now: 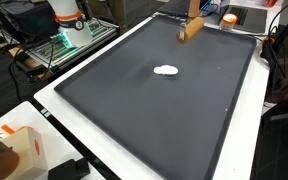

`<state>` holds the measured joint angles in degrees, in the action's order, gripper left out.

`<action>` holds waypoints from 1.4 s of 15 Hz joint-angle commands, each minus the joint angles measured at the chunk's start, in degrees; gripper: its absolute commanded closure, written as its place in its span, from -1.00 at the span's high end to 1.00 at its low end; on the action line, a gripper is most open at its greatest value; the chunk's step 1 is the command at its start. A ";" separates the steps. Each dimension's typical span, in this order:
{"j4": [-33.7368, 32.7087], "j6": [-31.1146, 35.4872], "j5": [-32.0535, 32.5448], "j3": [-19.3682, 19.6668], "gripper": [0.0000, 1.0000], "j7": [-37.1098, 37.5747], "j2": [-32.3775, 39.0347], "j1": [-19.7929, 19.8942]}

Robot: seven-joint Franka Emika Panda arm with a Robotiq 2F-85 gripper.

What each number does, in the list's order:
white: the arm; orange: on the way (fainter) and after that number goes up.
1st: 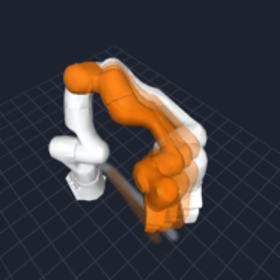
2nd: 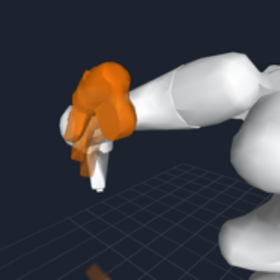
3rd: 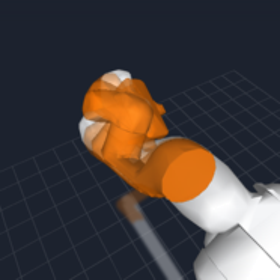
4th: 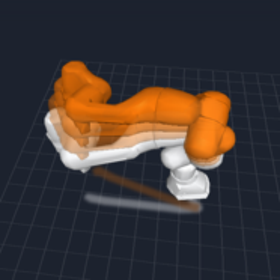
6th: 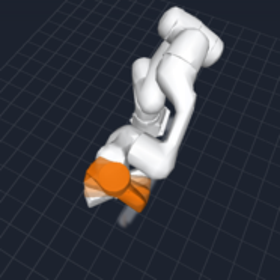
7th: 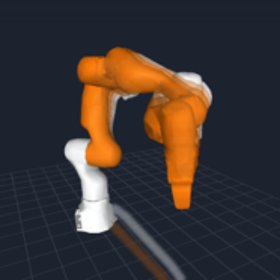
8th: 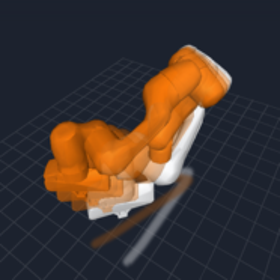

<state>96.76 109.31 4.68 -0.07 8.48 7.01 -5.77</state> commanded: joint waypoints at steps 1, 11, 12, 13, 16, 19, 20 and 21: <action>-0.57 -1.00 -0.61 -1.00 -0.56 -0.78 0.46 0.85; 4.28 1.32 -5.44 -1.26 -0.56 -10.93 -3.15 2.80; 4.92 1.31 -6.09 -1.07 -0.56 -11.75 -3.73 3.27; 5.52 1.35 -6.61 -0.94 -0.56 -12.63 -4.23 3.73; 7.13 1.36 -7.18 -0.57 -0.56 -14.47 -5.56 4.78; 8.44 1.68 -7.01 -0.42 -0.56 -15.41 -6.61 5.32; 8.92 1.82 -6.83 -0.39 -0.56 -15.74 -6.96 5.41; 9.30 1.85 -6.85 -0.36 -0.56 -15.98 -7.25 5.51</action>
<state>102.70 109.52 -1.08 -0.64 -5.74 2.69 -0.71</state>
